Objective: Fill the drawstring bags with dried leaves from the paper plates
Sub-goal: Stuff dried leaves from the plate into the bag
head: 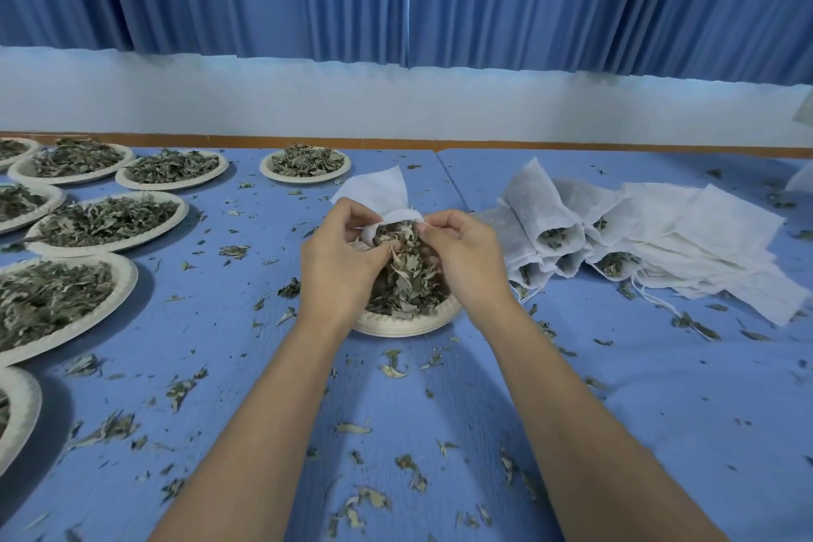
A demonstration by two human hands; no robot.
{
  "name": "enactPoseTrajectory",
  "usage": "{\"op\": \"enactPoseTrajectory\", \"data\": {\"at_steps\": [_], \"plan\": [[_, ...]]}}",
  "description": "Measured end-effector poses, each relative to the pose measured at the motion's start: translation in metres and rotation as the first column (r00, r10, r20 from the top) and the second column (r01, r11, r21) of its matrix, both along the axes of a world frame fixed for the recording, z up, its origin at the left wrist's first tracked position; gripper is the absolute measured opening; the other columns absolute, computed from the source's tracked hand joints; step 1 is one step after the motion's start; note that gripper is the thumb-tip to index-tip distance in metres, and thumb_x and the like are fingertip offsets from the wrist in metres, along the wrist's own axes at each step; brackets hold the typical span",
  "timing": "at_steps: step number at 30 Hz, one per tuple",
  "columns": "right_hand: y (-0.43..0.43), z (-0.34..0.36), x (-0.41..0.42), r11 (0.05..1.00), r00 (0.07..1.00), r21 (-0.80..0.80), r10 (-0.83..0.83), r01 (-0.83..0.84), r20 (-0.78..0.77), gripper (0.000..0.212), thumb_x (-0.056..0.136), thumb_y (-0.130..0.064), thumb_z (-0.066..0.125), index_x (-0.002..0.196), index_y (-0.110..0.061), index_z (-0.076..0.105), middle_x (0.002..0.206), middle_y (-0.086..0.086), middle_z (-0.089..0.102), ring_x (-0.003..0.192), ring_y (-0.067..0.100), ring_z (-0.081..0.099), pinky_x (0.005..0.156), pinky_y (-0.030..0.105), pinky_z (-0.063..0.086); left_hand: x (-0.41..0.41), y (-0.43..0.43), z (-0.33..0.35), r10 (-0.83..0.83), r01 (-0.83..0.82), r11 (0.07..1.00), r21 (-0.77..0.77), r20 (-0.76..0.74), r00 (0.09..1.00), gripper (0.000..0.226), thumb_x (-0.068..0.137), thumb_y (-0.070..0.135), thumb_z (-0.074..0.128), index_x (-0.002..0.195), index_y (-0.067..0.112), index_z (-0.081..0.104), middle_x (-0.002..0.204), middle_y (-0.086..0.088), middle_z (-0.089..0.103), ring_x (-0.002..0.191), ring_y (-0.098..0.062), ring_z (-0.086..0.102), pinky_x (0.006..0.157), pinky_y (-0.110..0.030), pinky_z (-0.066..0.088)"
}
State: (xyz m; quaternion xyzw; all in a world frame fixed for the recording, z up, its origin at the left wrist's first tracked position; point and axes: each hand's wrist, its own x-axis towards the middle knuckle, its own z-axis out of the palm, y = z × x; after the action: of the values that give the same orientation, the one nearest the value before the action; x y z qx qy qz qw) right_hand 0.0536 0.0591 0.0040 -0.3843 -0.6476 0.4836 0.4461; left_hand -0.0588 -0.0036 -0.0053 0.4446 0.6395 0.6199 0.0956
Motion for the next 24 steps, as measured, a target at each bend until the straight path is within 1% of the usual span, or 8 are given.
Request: {"op": "enactPoseTrajectory", "data": {"at_steps": [2,5,7,11,13,16,21,24], "plan": [[0.001,0.002,0.001,1.0,1.0,-0.014,0.027,-0.027,-0.009,0.015,0.089,-0.015,0.063,0.075,-0.021,0.064,0.066,-0.007,0.063,0.06,0.005,0.056,0.075,0.035,0.047,0.002,0.0,-0.001,0.015,-0.014,1.0,0.019,-0.012,1.0,0.034,0.075,0.014,0.079,0.075,0.034,0.051,0.079,0.019,0.06,0.075,0.012,0.055,0.064,-0.004,0.041],[0.001,0.004,0.003,1.0,0.999,0.007,0.024,-0.024,0.023,0.014,0.09,-0.017,0.062,0.077,-0.02,0.064,0.068,-0.003,0.063,0.064,0.01,0.057,0.074,0.036,0.046,0.004,0.002,-0.001,0.04,-0.039,0.998,0.04,-0.027,0.999,0.034,0.08,0.01,0.073,0.075,0.033,0.049,0.078,0.018,0.057,0.071,0.013,0.052,0.062,-0.004,0.04],[0.001,0.005,0.003,0.995,0.994,0.097,-0.026,0.015,0.108,0.013,0.091,-0.019,0.06,0.078,-0.021,0.064,0.073,-0.001,0.066,0.068,0.013,0.058,0.072,0.036,0.047,0.006,0.003,-0.001,0.065,-0.064,0.997,0.041,-0.042,0.997,0.032,0.081,0.008,0.071,0.076,0.03,0.047,0.078,0.016,0.055,0.07,0.008,0.052,0.06,-0.006,0.039],[-0.005,0.004,-0.001,0.935,0.92,0.35,-0.18,0.05,0.349,0.011,0.093,-0.022,0.056,0.082,-0.024,0.059,0.074,-0.01,0.061,0.08,0.015,0.059,0.068,0.03,0.044,0.008,0.005,-0.003,0.176,-0.176,0.984,0.015,-0.076,0.981,0.025,0.081,0.001,0.061,0.086,0.02,0.046,0.078,0.011,0.052,0.065,-0.007,0.049,0.055,-0.016,0.038],[-0.008,0.002,-0.004,0.916,0.9,0.401,-0.18,0.006,0.398,0.011,0.092,-0.021,0.056,0.082,-0.026,0.056,0.074,-0.01,0.061,0.084,0.016,0.057,0.066,0.029,0.039,0.006,0.005,-0.004,0.232,-0.233,0.972,-0.001,-0.071,0.97,0.026,0.081,-0.001,0.058,0.09,0.02,0.045,0.079,0.009,0.052,0.065,-0.014,0.051,0.054,-0.02,0.036],[-0.009,0.0,-0.006,0.902,0.893,0.428,-0.143,-0.06,0.427,0.012,0.091,-0.021,0.056,0.08,-0.026,0.054,0.075,-0.008,0.065,0.083,0.015,0.056,0.064,0.028,0.036,0.0,0.005,-0.005,0.292,-0.296,0.955,-0.025,-0.098,0.951,0.028,0.08,-0.003,0.059,0.092,0.02,0.047,0.091,0.002,0.056,0.075,-0.019,0.054,0.064,-0.028,0.039],[-0.007,-0.005,-0.008,0.92,0.896,0.391,-0.146,-0.033,0.419,0.009,0.093,-0.026,0.055,0.087,-0.027,0.062,0.074,-0.011,0.065,0.065,0.007,0.054,0.058,0.026,0.037,-0.007,0.007,-0.005,0.276,-0.288,0.954,-0.085,-0.13,0.952,0.027,0.08,0.0,0.064,0.091,0.021,0.052,0.093,-0.003,0.059,0.077,-0.016,0.054,0.063,-0.023,0.036],[-0.006,-0.003,-0.005,0.935,0.909,0.353,-0.185,0.045,0.373,0.016,0.094,-0.027,0.056,0.099,-0.02,0.069,0.086,-0.004,0.07,0.078,0.011,0.059,0.069,0.027,0.044,-0.008,0.008,-0.003,0.193,-0.204,0.972,-0.115,-0.098,0.976,0.025,0.08,0.004,0.066,0.091,0.023,0.055,0.093,-0.001,0.06,0.072,-0.006,0.053,0.055,-0.01,0.039]]}}
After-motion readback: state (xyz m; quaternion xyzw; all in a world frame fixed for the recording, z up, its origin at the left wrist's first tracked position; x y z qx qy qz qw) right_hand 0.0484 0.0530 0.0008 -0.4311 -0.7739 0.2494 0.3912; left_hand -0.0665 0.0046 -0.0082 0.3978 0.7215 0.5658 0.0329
